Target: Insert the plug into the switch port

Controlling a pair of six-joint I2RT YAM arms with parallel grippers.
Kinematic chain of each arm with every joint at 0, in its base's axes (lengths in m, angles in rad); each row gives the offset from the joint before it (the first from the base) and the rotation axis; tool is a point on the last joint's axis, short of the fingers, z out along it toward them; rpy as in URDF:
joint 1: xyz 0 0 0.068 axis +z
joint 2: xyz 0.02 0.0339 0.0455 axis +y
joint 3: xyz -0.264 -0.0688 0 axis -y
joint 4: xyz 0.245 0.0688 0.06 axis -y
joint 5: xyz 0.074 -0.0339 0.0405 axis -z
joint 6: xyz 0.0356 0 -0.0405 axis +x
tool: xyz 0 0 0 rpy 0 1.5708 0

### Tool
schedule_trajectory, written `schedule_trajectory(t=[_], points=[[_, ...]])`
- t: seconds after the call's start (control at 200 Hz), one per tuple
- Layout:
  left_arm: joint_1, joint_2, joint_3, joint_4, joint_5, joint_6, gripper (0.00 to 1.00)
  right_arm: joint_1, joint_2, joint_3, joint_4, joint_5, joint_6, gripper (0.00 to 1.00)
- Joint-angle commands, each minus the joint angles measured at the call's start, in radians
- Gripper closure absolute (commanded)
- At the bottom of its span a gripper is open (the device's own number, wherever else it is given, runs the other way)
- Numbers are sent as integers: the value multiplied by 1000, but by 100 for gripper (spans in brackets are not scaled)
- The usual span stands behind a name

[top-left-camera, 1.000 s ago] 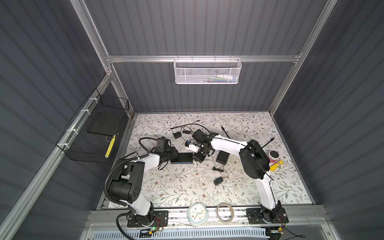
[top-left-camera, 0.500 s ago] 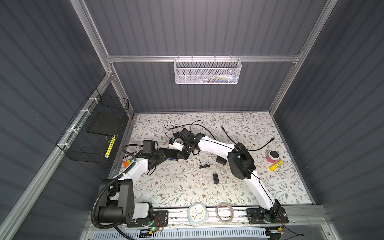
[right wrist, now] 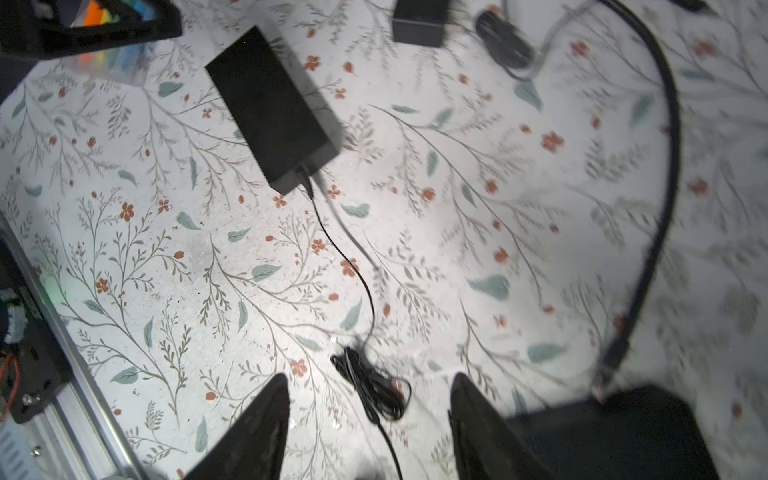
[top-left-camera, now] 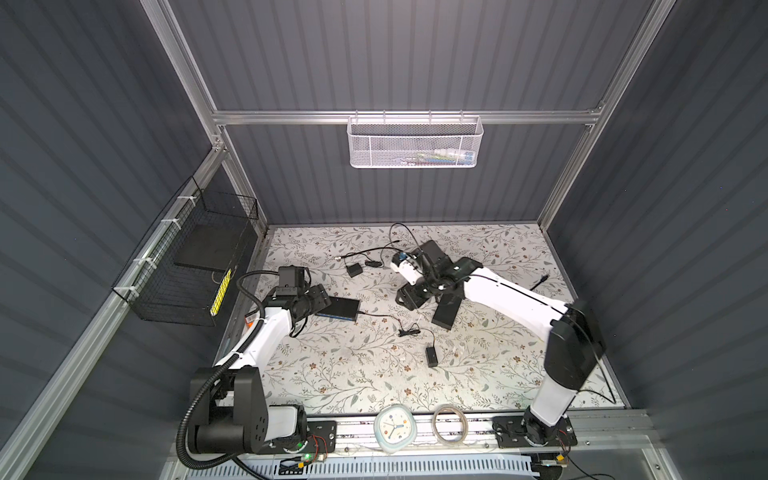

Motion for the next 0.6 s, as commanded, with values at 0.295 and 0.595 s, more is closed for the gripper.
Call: schedule_trajectory(t=[0.295, 0.595], points=[[16, 162, 60, 107, 28, -23, 24, -6, -57, -292, -23, 2, 261, 39], [68, 239, 81, 167, 34, -37, 24, -6, 5, -334, 17, -55, 298, 52]])
